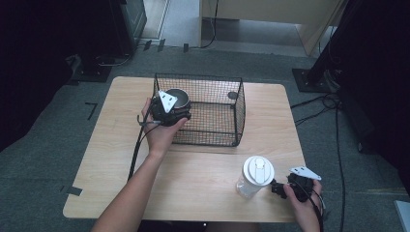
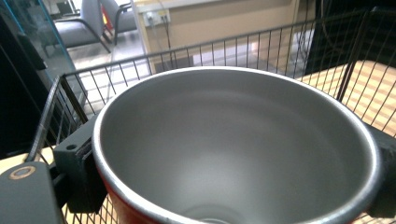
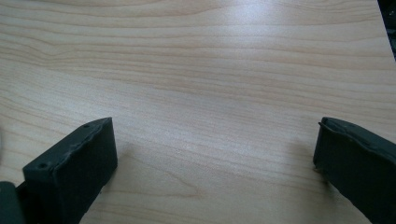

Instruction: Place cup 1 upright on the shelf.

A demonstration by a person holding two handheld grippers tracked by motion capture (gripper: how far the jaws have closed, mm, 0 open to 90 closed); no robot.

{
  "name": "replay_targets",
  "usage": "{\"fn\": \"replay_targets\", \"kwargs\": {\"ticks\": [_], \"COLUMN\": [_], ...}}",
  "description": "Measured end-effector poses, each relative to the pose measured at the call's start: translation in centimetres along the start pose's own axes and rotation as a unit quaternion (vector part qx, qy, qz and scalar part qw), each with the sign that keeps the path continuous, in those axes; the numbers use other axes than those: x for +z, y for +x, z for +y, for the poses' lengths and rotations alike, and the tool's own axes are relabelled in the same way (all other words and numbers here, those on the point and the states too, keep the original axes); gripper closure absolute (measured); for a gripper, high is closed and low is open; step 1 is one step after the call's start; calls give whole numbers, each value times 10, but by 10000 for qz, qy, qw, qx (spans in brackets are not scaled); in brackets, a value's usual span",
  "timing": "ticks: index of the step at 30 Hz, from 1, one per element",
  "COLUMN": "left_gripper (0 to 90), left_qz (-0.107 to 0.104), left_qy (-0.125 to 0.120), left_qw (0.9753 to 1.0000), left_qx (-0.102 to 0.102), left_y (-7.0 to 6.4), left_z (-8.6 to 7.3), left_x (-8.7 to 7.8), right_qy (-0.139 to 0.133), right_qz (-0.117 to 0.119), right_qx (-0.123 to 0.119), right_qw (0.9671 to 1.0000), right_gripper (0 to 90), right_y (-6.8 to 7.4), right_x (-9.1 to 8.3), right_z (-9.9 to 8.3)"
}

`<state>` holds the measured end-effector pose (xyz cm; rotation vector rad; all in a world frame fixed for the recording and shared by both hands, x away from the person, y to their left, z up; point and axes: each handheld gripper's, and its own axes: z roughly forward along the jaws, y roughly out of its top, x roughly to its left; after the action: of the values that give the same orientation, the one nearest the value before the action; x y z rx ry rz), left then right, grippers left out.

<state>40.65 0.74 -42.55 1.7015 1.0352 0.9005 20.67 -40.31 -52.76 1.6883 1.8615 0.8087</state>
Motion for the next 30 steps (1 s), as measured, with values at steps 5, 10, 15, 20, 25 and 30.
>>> {"fn": "replay_targets", "kwargs": {"ticks": [5, 10, 15, 20, 25, 30], "left_gripper": [79, 78, 77, 76, 75, 68], "left_qz": [-118, -147, -118, 219, 332, 317], "left_qy": [257, 564, 856, 1308, 1430, 1511], "left_qw": [9995, 9978, 9956, 9908, 9888, 9869], "left_qx": [-172, -324, -362, -278, -283, -475], "left_y": [0, -1, -2, -10, -13, -12], "left_z": [-1, -2, 0, 3, 5, 5], "left_x": [4, 9, 11, 14, 13, 10], "right_qy": [0, 0, -2, 0, -1, -1], "right_qz": [0, 0, 0, 0, 0, 0], "right_qx": [0, 1, 4, 1, 0, 4], "right_qw": [10000, 10000, 10000, 10000, 10000, 10000], "right_gripper": [0, 0, 0, 0, 0, 0], "right_y": [0, 0, 0, 0, 0, 0], "right_x": [0, 0, 0, 0, 0, 0], "right_z": [0, 0, 0, 0, 0, 0]}}
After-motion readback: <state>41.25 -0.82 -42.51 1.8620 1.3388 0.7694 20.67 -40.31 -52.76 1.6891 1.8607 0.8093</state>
